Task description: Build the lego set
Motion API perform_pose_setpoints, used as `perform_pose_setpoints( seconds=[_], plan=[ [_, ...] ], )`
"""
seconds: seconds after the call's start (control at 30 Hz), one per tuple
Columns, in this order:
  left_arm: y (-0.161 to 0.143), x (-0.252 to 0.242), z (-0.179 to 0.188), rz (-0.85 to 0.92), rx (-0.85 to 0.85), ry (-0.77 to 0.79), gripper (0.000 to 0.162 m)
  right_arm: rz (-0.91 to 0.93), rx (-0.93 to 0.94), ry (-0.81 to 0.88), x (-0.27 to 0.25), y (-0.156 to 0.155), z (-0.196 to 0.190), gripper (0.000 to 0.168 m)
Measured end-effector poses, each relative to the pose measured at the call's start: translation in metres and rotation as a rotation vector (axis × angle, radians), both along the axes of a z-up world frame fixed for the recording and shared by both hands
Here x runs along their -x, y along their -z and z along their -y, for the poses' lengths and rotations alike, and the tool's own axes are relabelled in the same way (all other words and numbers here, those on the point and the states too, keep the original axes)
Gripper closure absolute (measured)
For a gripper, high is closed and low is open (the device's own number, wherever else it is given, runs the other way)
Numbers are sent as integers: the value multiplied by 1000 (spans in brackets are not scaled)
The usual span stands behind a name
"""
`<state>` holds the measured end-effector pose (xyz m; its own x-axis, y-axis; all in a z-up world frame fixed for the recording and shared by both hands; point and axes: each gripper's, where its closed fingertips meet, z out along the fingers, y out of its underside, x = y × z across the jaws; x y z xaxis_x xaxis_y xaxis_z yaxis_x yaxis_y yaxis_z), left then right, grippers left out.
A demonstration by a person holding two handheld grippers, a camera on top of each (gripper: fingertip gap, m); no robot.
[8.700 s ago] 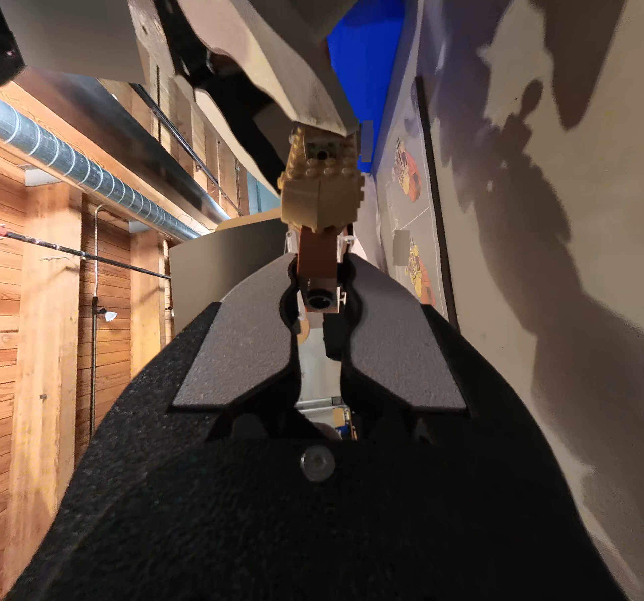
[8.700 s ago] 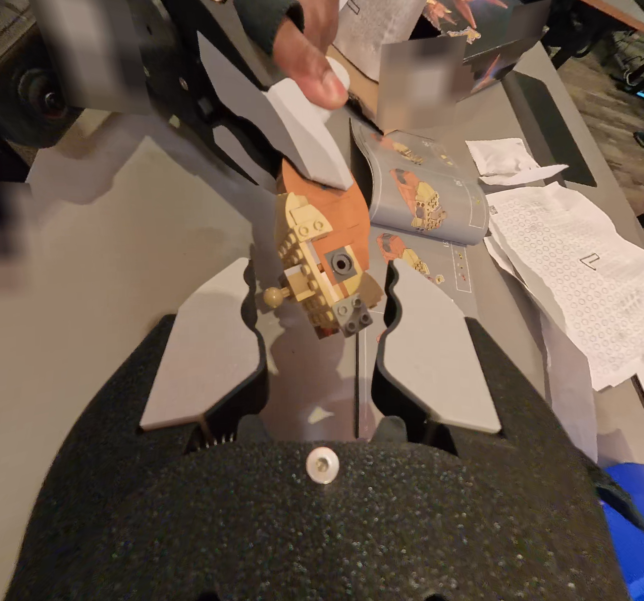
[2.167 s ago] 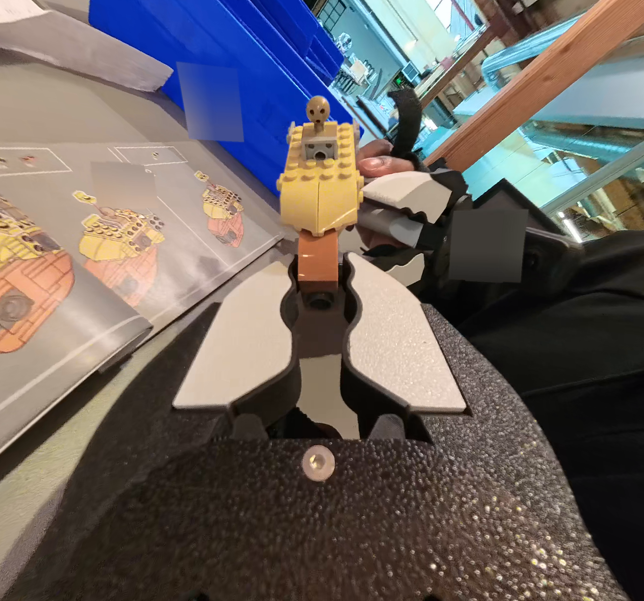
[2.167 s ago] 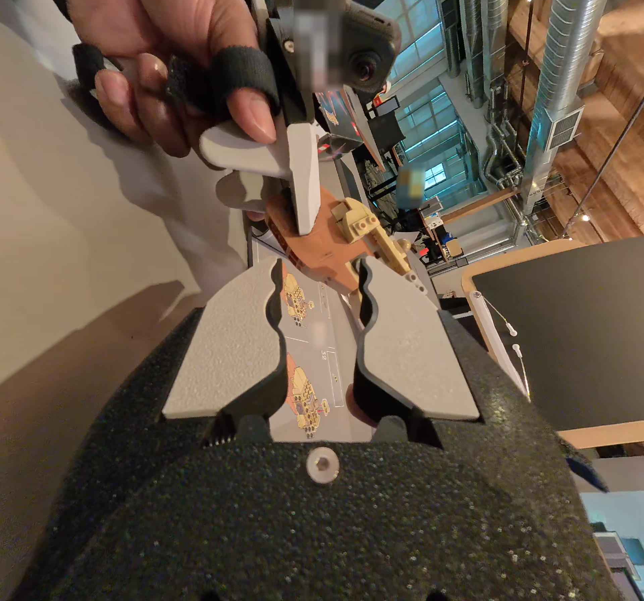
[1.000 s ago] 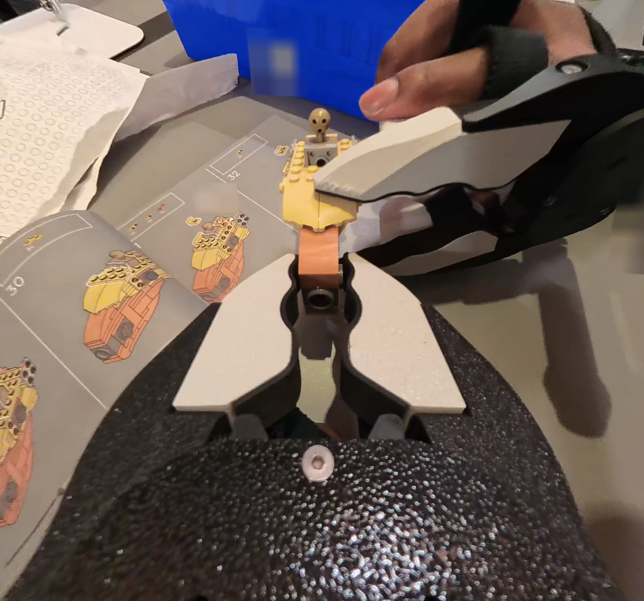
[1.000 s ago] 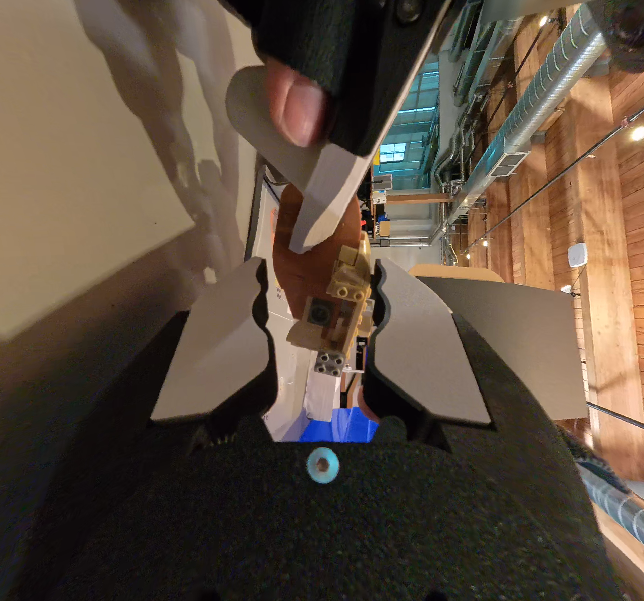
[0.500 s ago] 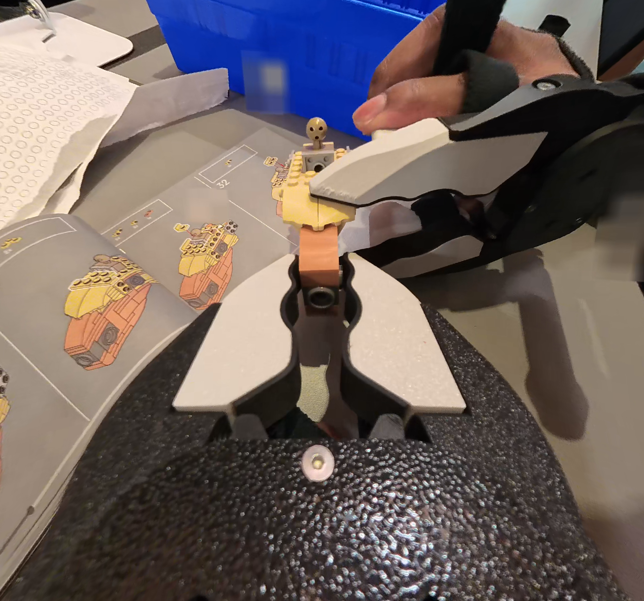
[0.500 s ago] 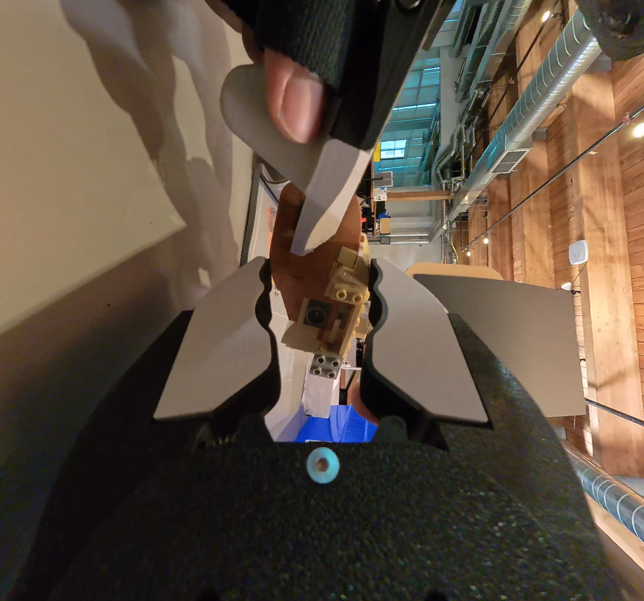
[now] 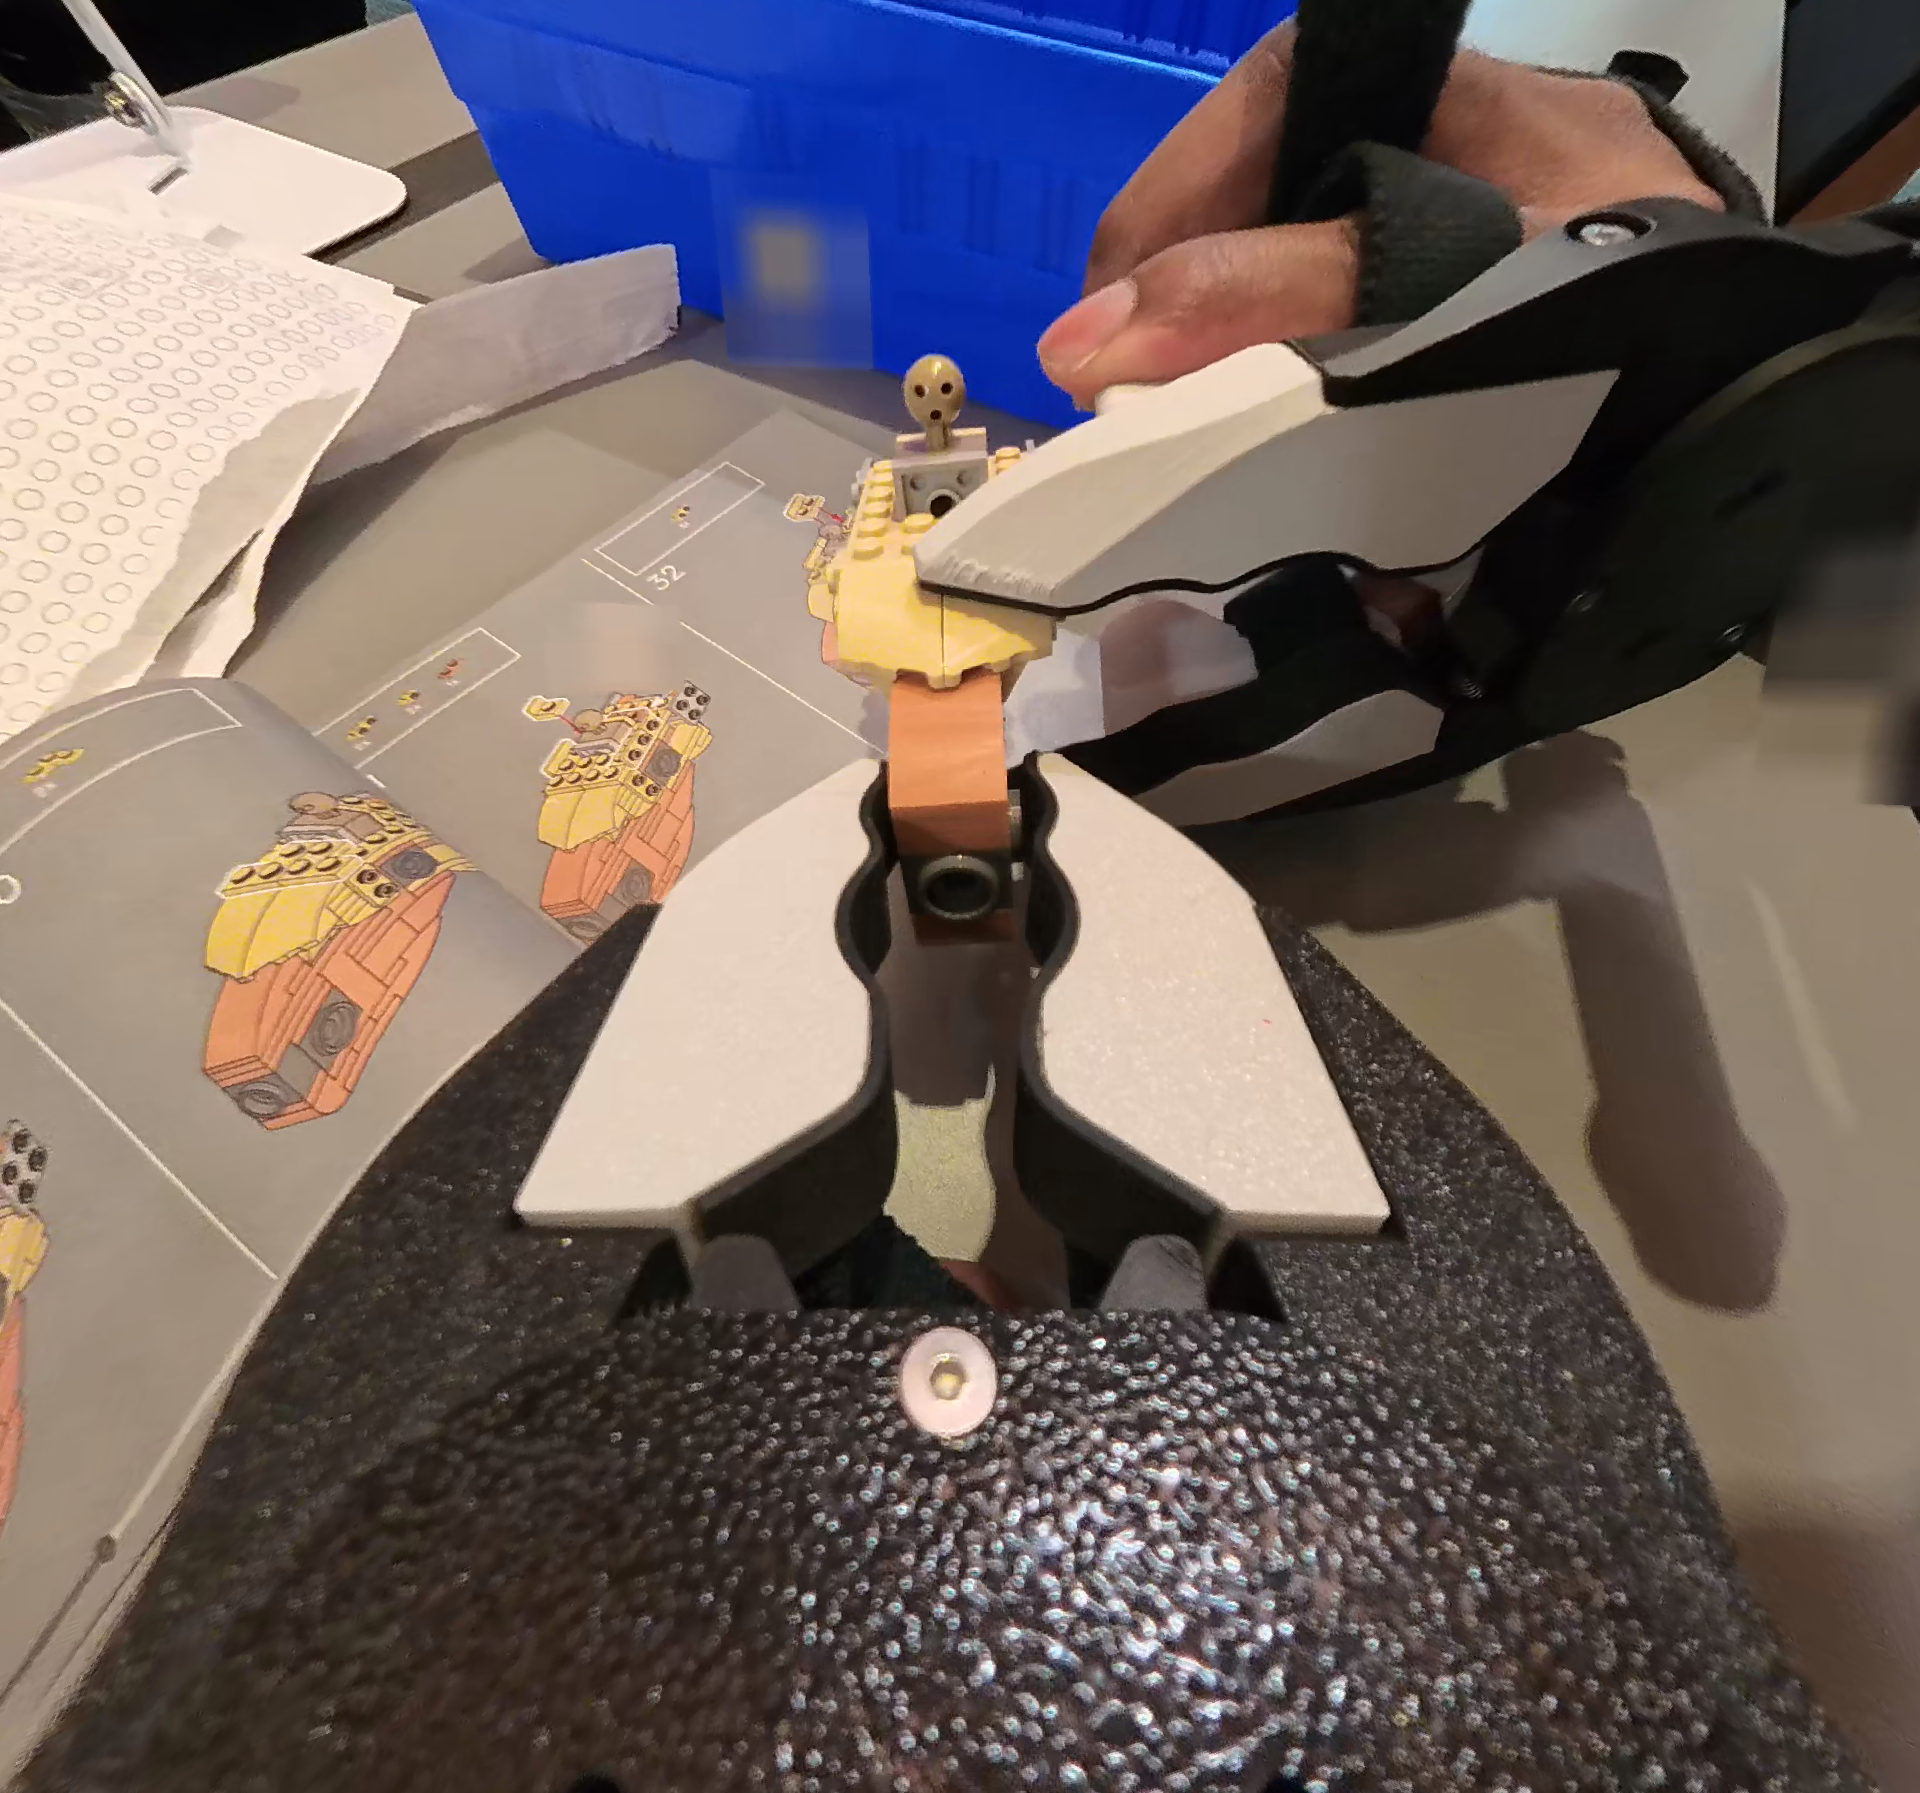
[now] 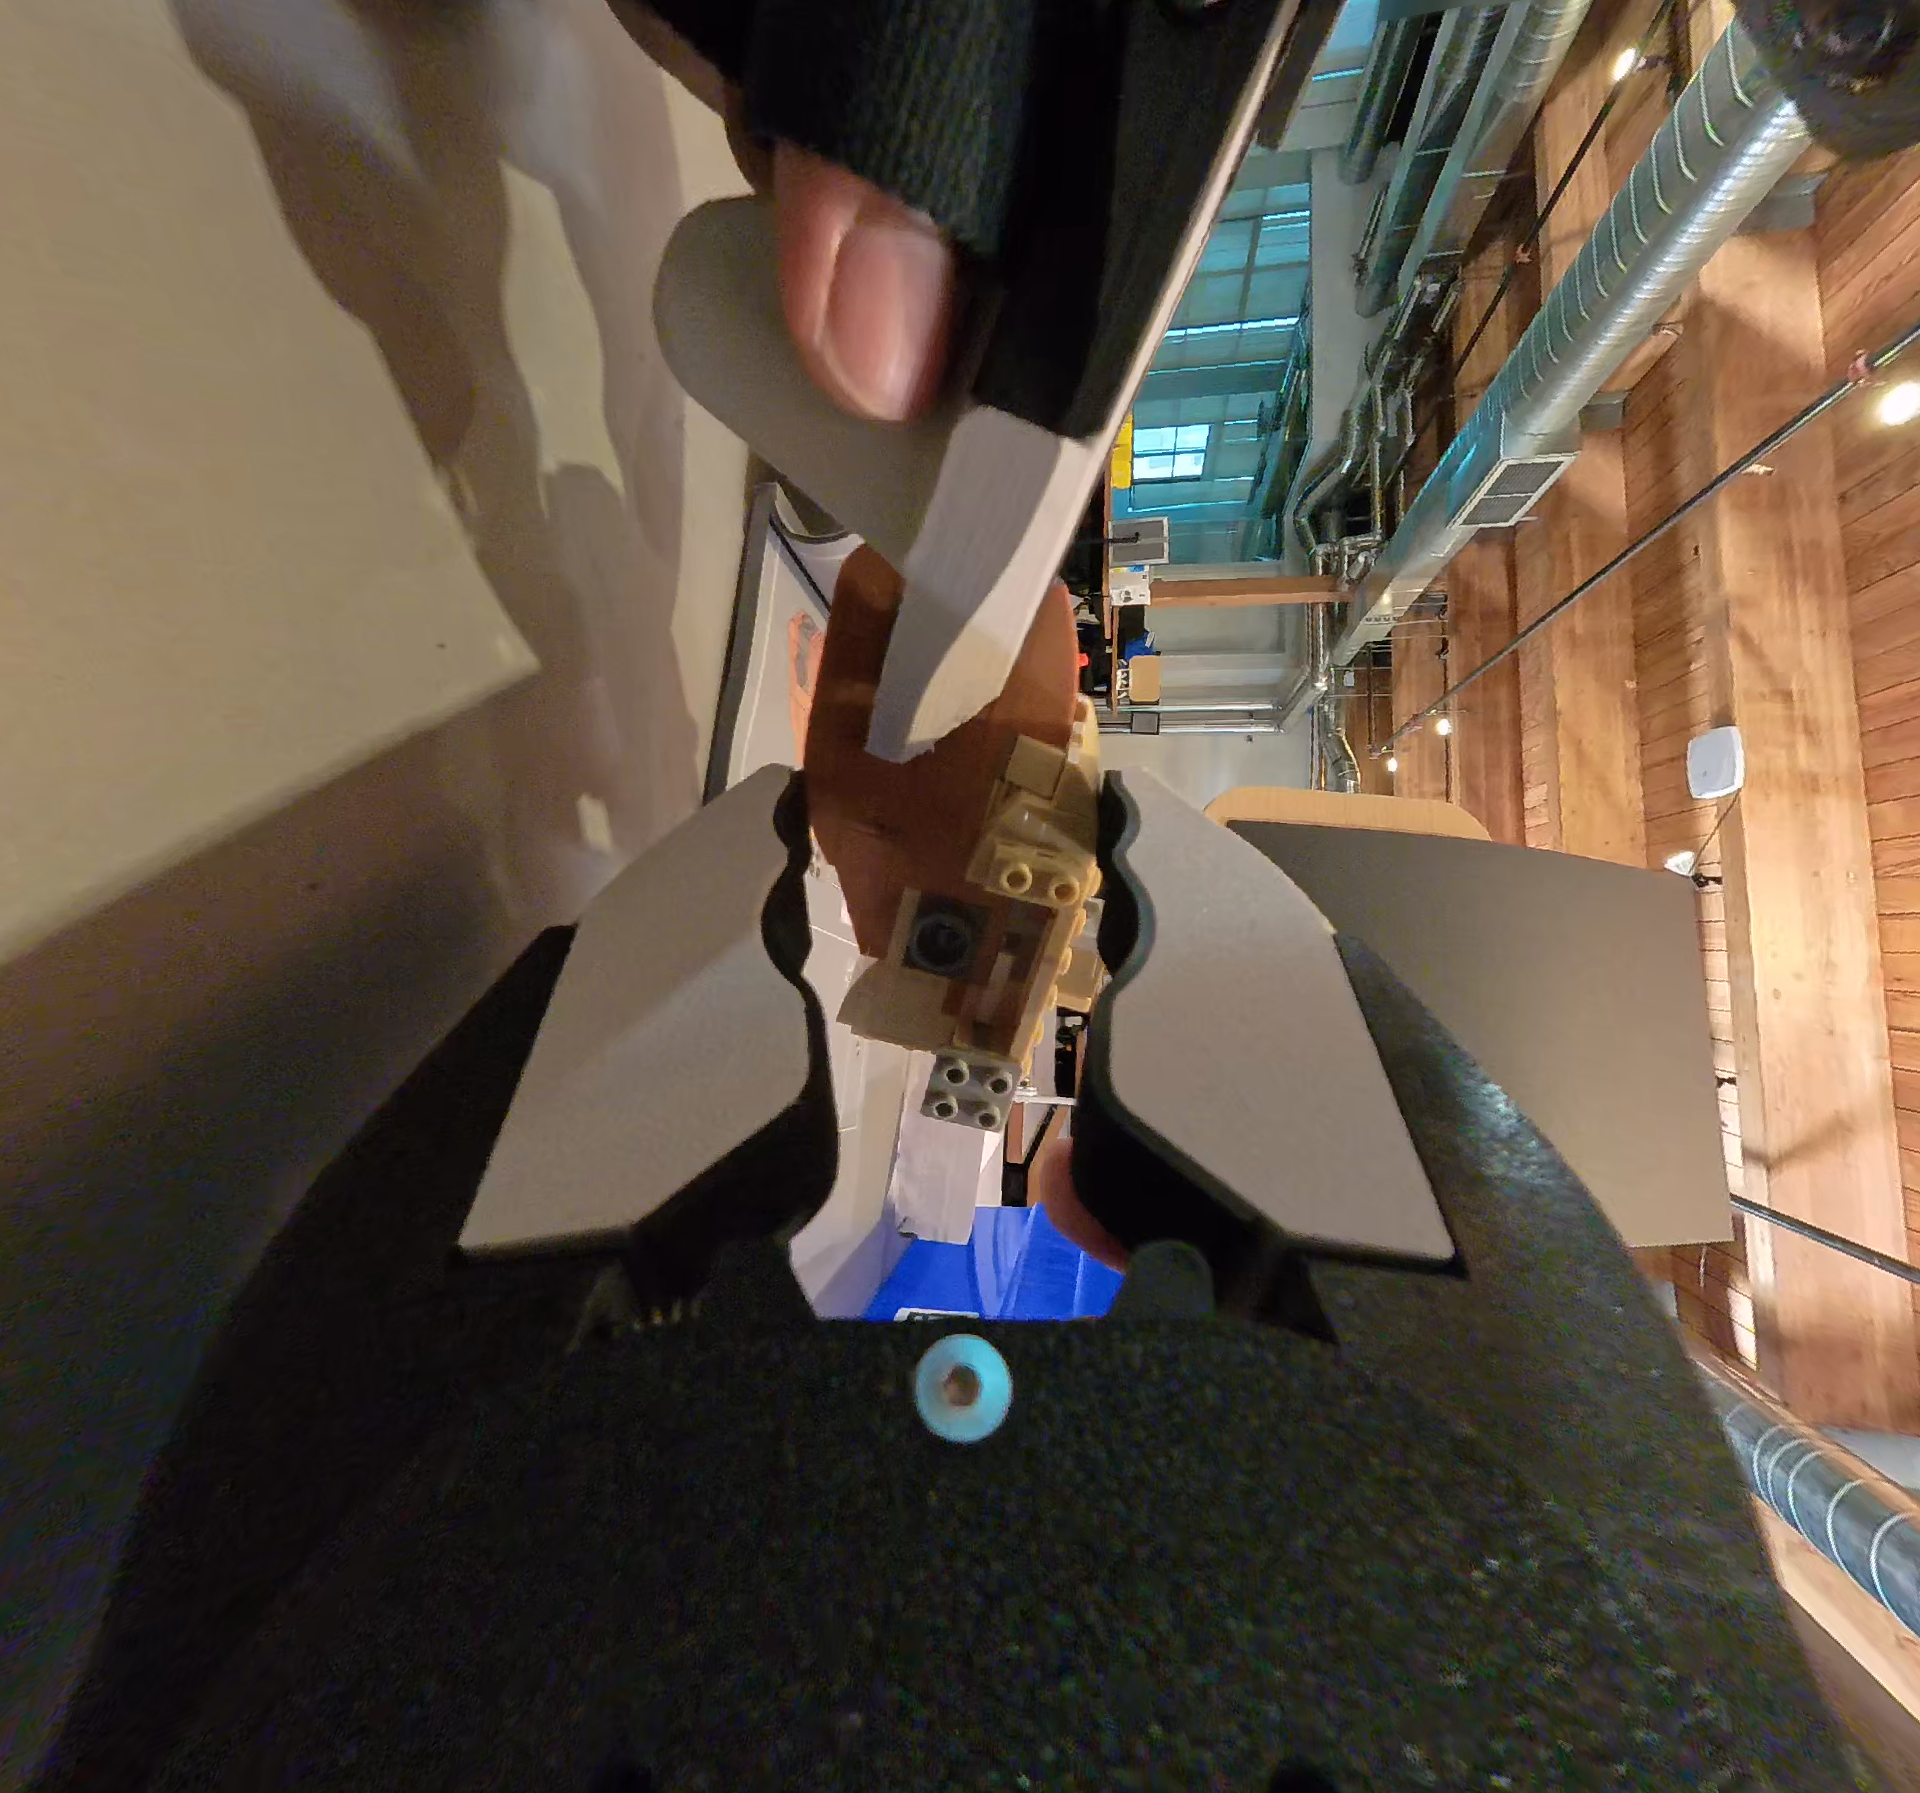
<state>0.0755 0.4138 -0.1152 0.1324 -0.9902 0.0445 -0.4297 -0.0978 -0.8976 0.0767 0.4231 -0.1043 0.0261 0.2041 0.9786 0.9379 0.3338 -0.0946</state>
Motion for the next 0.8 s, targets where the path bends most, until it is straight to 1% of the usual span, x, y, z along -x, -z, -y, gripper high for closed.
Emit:
perform_pose_setpoints(
  seconds=[0.1,0.2,0.27,0.43,0.67,0.8],
  plan=[
    [-2,0,-2,21,41,-15,140,-46,9,12,0,-1,-2,115],
    [3,3,-9,7,66,-47,140,-127,48,35,-2,-4,-5,102],
    [6,4,-13,-9,43,-59,140,-184,97,32,0,-5,-4,101],
    [4,2,-11,-15,-11,-53,140,-149,158,66,-3,8,-6,94],
    [6,1,-9,-27,-22,-44,140,-148,215,101,-7,22,-8,97],
    [6,0,-5,-31,-43,-29,141,-144,197,114,-7,23,-11,103]
  ],
)
